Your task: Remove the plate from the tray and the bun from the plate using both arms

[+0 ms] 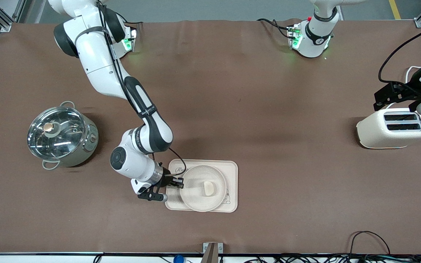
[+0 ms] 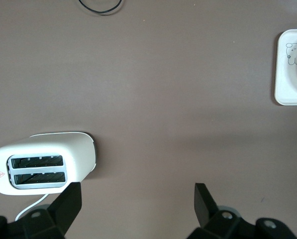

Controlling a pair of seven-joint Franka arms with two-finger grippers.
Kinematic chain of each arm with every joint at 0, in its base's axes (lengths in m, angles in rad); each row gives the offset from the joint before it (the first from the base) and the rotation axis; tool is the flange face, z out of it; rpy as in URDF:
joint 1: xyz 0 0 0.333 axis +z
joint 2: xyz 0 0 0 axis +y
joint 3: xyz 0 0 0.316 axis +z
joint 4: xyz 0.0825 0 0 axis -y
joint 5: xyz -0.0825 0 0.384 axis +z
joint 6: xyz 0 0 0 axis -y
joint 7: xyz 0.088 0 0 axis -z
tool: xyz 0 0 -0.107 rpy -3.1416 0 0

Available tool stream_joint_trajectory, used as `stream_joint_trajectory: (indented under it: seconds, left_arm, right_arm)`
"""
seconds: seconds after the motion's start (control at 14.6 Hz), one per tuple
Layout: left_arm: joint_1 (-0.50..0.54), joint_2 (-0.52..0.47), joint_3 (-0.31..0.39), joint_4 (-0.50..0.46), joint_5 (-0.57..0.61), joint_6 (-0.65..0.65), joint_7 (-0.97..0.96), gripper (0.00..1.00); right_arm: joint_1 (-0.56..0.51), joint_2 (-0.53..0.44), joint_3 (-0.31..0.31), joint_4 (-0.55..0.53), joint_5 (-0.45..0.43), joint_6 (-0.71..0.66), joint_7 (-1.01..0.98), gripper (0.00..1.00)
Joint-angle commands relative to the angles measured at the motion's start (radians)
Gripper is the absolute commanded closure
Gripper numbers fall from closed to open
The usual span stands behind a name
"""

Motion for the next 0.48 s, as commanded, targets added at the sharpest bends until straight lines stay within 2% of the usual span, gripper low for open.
stream_joint_trajectory:
  seconds: [0.0,0.21,0.41]
  left_arm:
    - [0.003,-0.002,-0.001,0.010,-0.011,-0.016,0.001,0.00]
    - [0.003,-0.002,-0.001,0.010,-0.011,-0.016,0.003,0.00]
    - [0.003,-0.002,-0.001,0.010,-0.011,-0.016,0.003,0.00]
  right_arm:
    - [-0.013,0.004,0.014,0.012,0.014,-0.010,0.001,0.95]
    - [-0.016,-0.011,0.014,0.012,0.016,-0.017,0.001,0.99]
    - [-0.032,-0.049,0.016,0.012,0.017,-0.019,0.001,0.99]
